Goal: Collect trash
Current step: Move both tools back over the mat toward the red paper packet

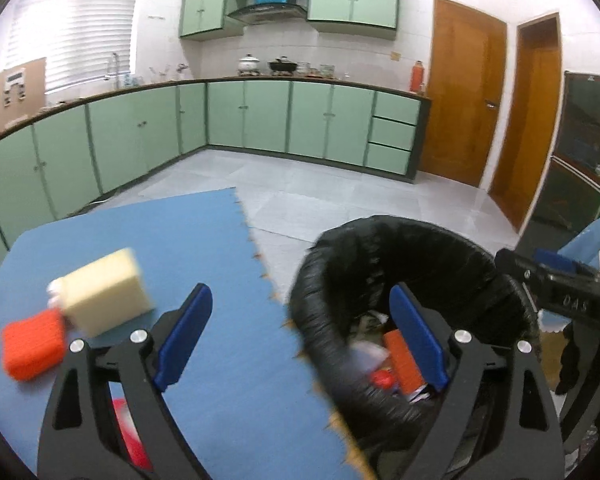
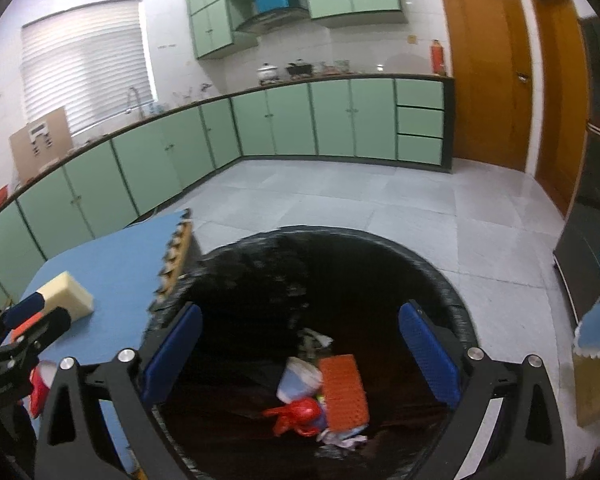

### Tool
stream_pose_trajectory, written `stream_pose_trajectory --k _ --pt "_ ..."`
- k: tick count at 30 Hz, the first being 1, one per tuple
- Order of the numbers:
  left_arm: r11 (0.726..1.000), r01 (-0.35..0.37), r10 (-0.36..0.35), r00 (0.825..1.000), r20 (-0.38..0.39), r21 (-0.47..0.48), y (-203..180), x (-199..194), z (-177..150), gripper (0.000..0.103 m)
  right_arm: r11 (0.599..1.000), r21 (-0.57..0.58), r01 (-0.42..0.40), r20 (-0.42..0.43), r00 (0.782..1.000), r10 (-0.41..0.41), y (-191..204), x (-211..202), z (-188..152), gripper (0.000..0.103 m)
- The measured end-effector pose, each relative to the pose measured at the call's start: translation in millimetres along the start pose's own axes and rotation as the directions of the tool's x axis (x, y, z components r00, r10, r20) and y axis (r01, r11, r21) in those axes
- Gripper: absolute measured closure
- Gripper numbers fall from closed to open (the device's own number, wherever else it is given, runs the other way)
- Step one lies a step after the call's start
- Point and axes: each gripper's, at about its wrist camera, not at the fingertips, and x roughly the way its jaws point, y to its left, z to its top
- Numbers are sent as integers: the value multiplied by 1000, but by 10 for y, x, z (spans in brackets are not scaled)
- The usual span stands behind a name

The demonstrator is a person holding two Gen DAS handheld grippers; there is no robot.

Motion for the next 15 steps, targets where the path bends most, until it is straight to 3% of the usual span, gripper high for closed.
stream_pose_trajectory --k 8,15 --pt "985 -150 149 989 -14 -87 515 -404 -204 16 995 -42 -88 -12 996 87 524 -2 -93 6" --pt "965 -218 213 976 -46 -145 773 -499 -440 15 983 -104 -150 -33 989 147 890 45 -200 6"
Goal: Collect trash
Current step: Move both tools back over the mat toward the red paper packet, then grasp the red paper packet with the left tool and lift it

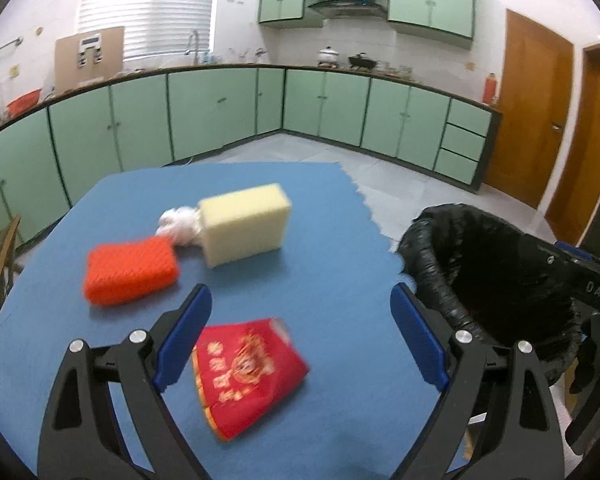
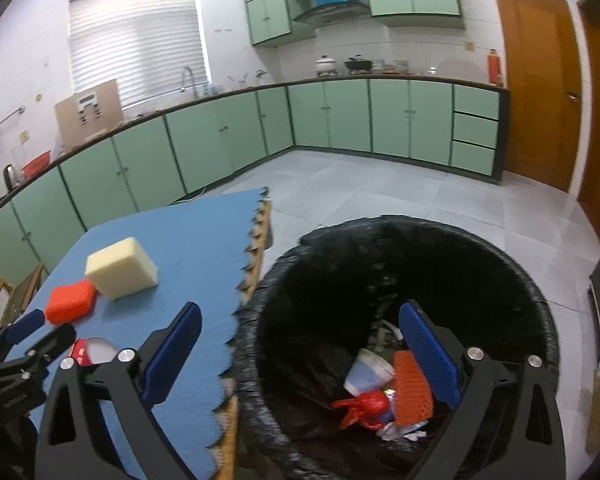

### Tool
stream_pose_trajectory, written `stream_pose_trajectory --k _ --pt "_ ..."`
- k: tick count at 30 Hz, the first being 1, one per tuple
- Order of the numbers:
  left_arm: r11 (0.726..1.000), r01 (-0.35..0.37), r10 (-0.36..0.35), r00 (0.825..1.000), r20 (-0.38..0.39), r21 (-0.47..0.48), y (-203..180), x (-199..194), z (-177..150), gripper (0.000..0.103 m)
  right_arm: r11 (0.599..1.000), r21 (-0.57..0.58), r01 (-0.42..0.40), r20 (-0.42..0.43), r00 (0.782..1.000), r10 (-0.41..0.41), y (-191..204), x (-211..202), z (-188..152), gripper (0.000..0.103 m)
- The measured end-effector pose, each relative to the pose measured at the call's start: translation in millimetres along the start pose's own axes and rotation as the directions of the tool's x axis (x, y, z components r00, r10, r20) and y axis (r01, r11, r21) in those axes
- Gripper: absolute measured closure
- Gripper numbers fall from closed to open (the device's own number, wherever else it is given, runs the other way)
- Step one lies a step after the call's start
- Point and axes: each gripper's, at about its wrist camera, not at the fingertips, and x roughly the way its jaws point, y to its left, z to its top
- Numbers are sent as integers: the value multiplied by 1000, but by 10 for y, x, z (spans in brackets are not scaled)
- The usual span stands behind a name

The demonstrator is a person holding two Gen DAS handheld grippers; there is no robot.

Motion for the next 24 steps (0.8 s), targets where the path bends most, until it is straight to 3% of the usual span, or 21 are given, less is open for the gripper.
stream_pose_trajectory --k 9,24 --pt "998 -43 41 998 -46 -37 171 166 -181 15 999 -42 -31 -32 999 30 253 228 -101 6" --pt "997 -52 42 988 -149 -64 194 486 -305 15 998 -42 -43 -53 998 40 253 355 -132 6"
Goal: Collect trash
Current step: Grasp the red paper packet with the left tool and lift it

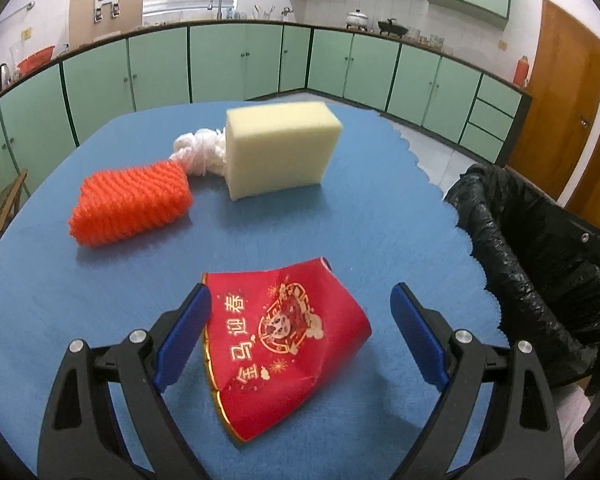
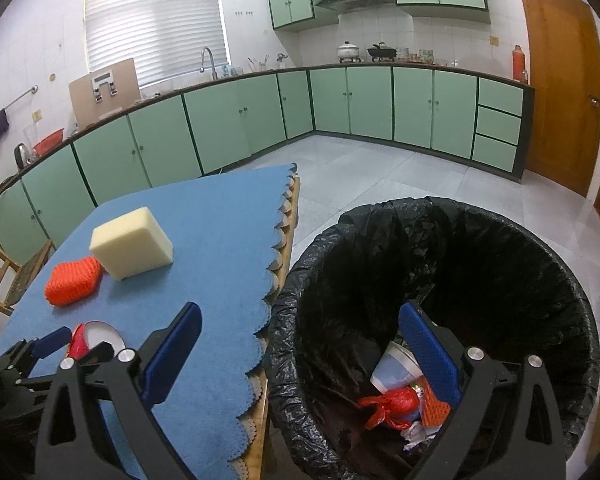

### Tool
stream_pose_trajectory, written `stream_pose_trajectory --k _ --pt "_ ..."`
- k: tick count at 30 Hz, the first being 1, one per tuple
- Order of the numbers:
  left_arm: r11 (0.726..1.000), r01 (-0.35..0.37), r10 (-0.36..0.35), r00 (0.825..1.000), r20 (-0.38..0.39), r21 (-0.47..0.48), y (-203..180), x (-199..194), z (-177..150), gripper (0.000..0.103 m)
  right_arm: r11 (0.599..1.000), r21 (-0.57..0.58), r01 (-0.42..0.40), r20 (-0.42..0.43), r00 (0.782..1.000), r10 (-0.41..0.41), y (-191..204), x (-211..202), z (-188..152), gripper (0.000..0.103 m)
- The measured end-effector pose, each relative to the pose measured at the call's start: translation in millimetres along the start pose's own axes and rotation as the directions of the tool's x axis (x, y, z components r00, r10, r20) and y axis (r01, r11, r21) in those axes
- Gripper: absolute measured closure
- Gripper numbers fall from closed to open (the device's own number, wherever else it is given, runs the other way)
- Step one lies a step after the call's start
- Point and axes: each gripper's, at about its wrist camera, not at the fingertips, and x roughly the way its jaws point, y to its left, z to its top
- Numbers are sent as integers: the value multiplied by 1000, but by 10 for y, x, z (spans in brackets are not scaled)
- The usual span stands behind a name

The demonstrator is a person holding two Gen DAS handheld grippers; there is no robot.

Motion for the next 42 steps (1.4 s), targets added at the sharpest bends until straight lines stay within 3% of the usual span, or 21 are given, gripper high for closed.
stream_pose_trajectory --k 10,18,19,21,24,36,42 --pt "1000 -22 22 1000 -15 -23 23 -14 11 15 1000 2 1 -10 1000 -1 -10 24 -8 6" --pt "1000 3 -4 999 -37 -27 26 54 3 16 1000 3 1 -15 1000 -1 0 35 -3 6" --pt "1000 7 -8 999 -36 -28 25 55 2 18 1000 4 2 -16 1000 -2 -6 38 -3 6" --pt "999 26 -27 999 -39 -30 21 57 0 44 1000 7 3 -19 1000 -2 -7 42 -4 6" --pt "998 57 -59 997 -45 -40 17 57 8 57 1000 7 0 -23 1000 0 -8 47 -7 6" --pt "997 59 -59 998 10 -46 75 -97 79 64 1000 8 -10 -26 1000 10 6 71 -8 6" --pt "1000 31 -31 998 50 -3 97 -176 106 65 1000 11 -13 -27 1000 13 27 75 -16 6"
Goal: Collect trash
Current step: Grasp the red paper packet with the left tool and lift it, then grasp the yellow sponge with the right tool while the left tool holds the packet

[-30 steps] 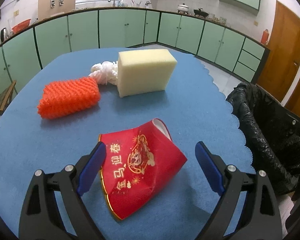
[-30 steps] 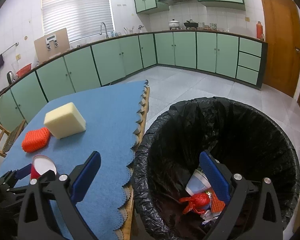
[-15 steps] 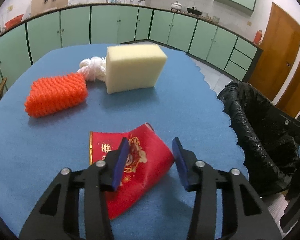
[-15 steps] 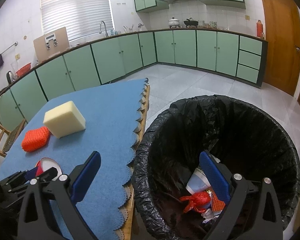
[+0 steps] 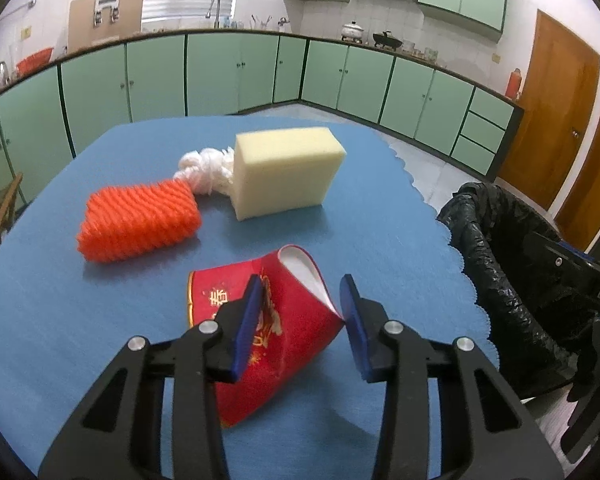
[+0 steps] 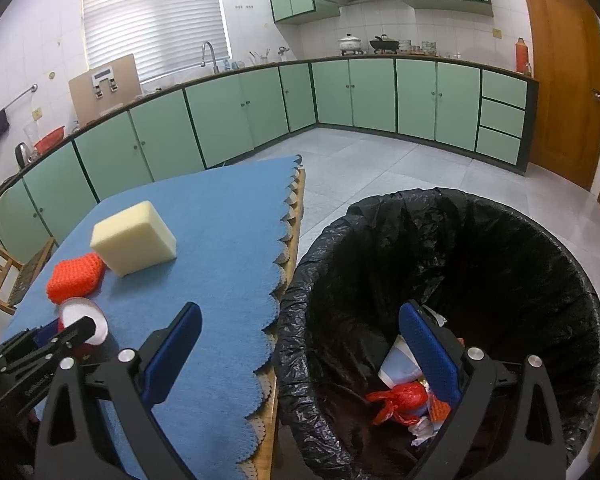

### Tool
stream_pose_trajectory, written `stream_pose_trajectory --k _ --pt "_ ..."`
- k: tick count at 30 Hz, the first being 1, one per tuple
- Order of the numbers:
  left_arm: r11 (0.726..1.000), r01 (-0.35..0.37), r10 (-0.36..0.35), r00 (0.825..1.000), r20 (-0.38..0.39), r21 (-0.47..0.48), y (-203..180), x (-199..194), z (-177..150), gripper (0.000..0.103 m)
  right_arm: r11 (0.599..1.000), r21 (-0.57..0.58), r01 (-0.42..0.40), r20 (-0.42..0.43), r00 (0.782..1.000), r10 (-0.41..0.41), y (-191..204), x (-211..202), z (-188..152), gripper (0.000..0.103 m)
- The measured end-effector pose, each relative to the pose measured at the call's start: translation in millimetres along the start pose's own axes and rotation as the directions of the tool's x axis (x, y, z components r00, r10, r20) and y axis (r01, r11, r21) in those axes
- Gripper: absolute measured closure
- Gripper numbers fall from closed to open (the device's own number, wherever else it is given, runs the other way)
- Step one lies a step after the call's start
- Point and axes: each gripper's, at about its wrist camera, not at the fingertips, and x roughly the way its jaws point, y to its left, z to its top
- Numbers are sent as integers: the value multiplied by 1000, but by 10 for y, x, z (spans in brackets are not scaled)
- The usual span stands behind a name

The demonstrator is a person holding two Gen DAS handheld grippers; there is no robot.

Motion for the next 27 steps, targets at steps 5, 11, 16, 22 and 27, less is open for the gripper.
stream_pose_trajectory --k 5,11,16,22,27 --pt "1000 -23 23 1000 21 -17 129 -20 88 66 1000 -21 -12 7 1000 12 85 27 41 6" --pt "996 -77 79 995 58 -40 430 -9 264 66 997 -40 -63 33 997 65 365 168 209 6" --pt "992 -113 117 990 80 -54 722 -25 397 81 989 -70 -130 36 990 133 724 369 361 6" --pt "992 -106 112 991 78 -71 952 -27 433 81 973 -106 -205 15 978 208 1180 687 493 6" --pt "993 -79 84 995 55 -87 1042 34 347 82 965 -127 -230 -20 973 229 1389 884 521 6"
